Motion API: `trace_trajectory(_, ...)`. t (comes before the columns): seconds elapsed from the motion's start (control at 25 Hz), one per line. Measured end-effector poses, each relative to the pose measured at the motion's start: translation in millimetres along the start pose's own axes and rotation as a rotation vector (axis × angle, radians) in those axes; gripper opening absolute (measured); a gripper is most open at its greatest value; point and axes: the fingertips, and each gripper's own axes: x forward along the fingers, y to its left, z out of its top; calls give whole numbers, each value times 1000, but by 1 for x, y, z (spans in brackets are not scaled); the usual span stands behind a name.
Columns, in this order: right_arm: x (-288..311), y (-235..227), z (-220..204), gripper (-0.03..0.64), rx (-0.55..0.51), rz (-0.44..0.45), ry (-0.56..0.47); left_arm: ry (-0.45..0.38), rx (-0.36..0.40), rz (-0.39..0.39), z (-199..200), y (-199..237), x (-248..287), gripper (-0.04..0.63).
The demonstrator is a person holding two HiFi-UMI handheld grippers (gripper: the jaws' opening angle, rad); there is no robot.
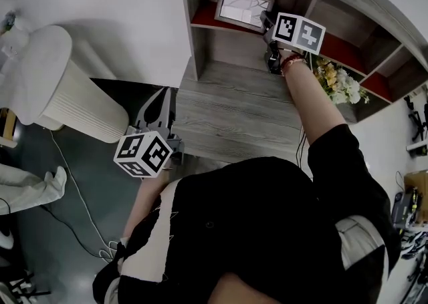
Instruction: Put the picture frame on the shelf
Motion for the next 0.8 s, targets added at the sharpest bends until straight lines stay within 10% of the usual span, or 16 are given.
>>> trace_trajectory(0.8, 17, -5, 0, 113, -171, -110, 127, -18, -2, -13, 0, -7, 0, 11)
